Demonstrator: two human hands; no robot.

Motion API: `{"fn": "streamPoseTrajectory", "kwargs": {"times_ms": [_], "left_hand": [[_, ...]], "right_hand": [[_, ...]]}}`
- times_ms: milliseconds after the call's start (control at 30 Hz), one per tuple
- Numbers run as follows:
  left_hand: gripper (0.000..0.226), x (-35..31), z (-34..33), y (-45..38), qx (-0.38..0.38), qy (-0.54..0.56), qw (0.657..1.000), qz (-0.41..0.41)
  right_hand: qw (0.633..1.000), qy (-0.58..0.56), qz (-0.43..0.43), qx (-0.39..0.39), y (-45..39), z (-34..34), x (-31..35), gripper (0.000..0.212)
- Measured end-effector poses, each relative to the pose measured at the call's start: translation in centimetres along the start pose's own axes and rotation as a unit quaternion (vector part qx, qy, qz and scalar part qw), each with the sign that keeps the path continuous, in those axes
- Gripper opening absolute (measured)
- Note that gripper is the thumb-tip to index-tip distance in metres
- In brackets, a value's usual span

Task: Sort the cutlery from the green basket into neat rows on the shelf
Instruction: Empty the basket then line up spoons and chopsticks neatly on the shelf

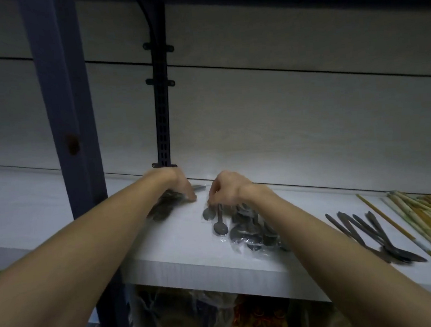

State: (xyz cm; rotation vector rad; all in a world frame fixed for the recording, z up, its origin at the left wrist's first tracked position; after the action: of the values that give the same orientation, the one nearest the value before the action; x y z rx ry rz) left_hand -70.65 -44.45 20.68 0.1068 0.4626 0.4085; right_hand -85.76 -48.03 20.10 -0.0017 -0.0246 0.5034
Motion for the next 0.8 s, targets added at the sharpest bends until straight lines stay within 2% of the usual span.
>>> {"fn": "streamPoseTrajectory", "kwargs": {"times_ms": [200, 300, 500, 633, 733, 800], "left_hand": [[0.067, -0.4, -0.9, -0.2, 0.026, 0.028, 0.999, -0.001], [0.051, -1.0, -1.2, -0.3, 0.034, 0.036, 0.999, -0.017], [0.022, -1.3, -1.2, -0.4, 0.044, 0.077, 0.996, -0.020], [0.010, -2.1, 0.3, 0.2, 0.030, 0.156, 0.987, -0.028], [0.009, -3.5, 1.0, 0.7, 0.027, 0.258, 0.964, -0.054], [0.013, -4.5, 1.1, 0.9, 0.032, 0.311, 0.947, -0.073]], "right_hand": [[0.999, 0.004, 0.023, 0.045, -1.2, -0.4, -0.5, 0.021], [0.997, 0.028, 0.022, 0.063, -1.5, -0.1, -1.2, 0.026], [0.999, -0.007, 0.042, 0.020, -1.5, 0.5, -0.2, 0.028], [0.989, -0.134, 0.042, 0.050, 0.3, 0.6, 0.0, 0.028], [0.961, -0.261, 0.029, 0.090, 1.8, 0.8, -0.2, 0.042], [0.948, -0.302, 0.016, 0.095, 2.3, 1.0, -0.9, 0.051]]}}
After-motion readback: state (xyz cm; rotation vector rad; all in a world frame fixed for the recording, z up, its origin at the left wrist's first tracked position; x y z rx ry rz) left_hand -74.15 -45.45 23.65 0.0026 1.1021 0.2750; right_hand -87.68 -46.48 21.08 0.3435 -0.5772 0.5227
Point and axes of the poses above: each hand's wrist, its own y-axis away from the middle knuckle, its own z-axis out of the back of the hand, x = y × z, the point moved 8 cm from there along -y, towards the middle knuckle, and after that the axes turned 15 degrees about y, right-handed, at the moved point
